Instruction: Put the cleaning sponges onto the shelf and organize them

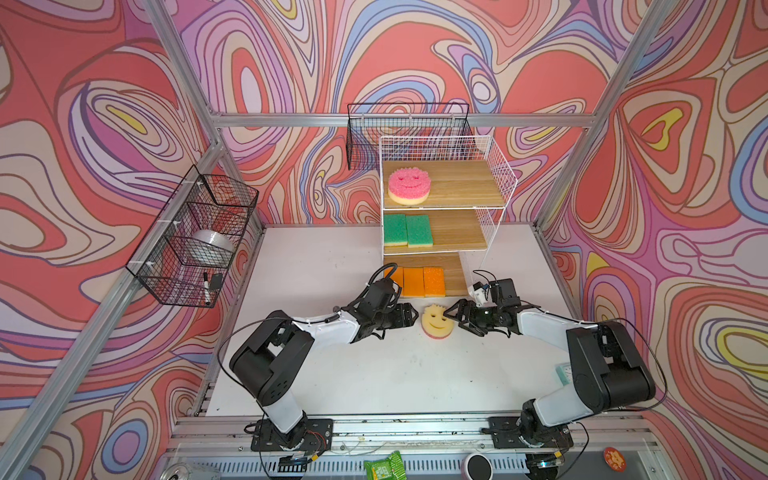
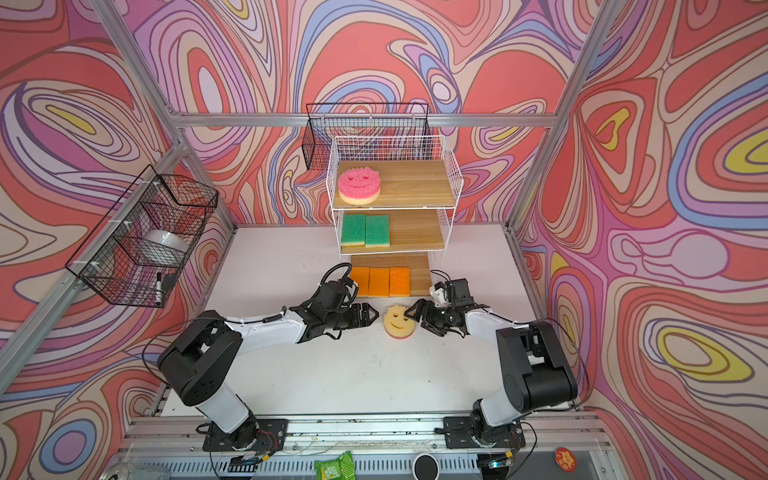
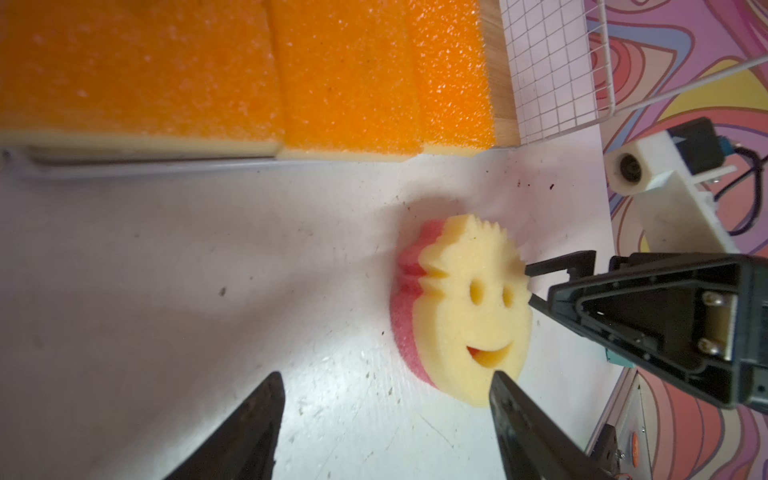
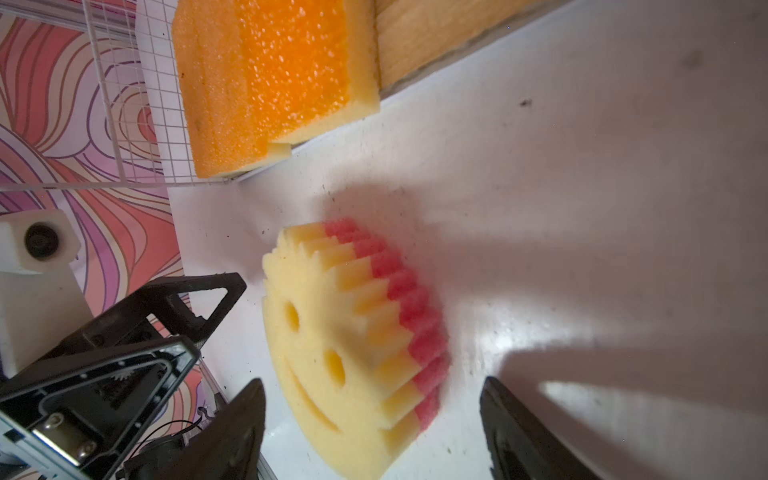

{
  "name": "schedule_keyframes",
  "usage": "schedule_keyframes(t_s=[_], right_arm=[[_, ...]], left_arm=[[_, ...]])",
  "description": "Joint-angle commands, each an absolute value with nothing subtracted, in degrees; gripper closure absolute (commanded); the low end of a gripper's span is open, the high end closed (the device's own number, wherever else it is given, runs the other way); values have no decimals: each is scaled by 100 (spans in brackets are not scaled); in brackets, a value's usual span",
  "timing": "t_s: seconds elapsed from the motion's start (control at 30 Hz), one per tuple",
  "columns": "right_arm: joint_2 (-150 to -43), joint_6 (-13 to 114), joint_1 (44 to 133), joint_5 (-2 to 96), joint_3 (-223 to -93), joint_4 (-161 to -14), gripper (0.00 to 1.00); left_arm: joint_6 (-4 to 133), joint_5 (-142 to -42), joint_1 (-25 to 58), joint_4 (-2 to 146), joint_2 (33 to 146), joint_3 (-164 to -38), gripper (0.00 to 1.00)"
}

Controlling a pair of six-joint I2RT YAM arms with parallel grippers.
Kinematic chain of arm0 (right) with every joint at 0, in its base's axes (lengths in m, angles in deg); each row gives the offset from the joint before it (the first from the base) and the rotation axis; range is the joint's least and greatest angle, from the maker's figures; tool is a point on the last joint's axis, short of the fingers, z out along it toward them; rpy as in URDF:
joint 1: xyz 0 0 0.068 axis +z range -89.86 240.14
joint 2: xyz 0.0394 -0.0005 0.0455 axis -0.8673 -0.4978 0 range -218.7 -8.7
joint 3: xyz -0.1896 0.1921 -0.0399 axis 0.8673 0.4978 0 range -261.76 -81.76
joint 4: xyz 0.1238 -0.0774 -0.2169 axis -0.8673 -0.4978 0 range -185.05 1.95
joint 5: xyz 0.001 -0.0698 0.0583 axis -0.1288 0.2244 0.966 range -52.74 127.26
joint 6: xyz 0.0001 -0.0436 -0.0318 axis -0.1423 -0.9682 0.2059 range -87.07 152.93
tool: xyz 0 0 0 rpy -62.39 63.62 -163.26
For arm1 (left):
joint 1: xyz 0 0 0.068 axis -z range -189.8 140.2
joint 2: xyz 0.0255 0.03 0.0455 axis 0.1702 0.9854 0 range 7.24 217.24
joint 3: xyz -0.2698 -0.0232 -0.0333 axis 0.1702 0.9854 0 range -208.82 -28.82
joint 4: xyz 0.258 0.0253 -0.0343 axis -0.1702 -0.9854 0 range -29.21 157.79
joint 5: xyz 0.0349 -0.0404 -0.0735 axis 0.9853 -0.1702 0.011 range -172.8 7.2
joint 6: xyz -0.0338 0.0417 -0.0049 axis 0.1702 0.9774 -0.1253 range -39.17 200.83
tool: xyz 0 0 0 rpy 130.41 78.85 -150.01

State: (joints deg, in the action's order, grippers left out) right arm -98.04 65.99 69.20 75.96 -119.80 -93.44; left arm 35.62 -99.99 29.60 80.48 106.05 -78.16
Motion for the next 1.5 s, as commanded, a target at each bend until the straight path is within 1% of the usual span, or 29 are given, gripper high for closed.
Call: schedule_keyframes(t_s=[0.0,0.1,0.23,0.33,0.43,0.63,0.8,0.93,1.07,1.2,1.33,1.47], right_arm=[[-9931,6603,6910,7813,-11850,-8988,19],[-10040,6568,6919,7885,-11817,-8930,21],[-10266,6598,7022,7971,-11810,-8771,26],[-10405,6612,7085,8006,-11841,-8699,38],[-10391,6608,7087,7951,-11834,-8700,51],[-10329,6373,7151,7616,-11972,-9119,68],[-10235,6339,7175,7529,-11923,-9192,75],[-10011,6286,7181,7630,-11930,-9270,79],[-9828,6270,7185,7735,-11946,-9306,79],[-9749,6350,7221,7857,-11962,-9240,79],[-9749,6344,7334,7848,-12062,-9317,79],[-9765,6389,7438,7890,-12149,-9312,79]], left_arm=[[3331,-10243,3001,8476,10880,-7976,24],[3272,-10328,3043,8596,11099,-8086,26],[3182,-10414,3097,8729,11329,-8190,29],[3135,-10408,3107,8810,11370,-8140,30],[3142,-10365,3105,8794,11277,-8073,30],[3245,-10295,3107,8594,11016,-8011,30],[3369,-10177,3100,8323,10629,-7915,29],[3478,-10124,3051,8075,10279,-7805,29],[3486,-10222,2906,8140,10014,-7533,28],[3560,-10369,2896,8152,10026,-7470,29],[3356,-10407,2896,8622,10066,-7272,29],[3162,-10707,2896,9263,10183,-7213,29]])
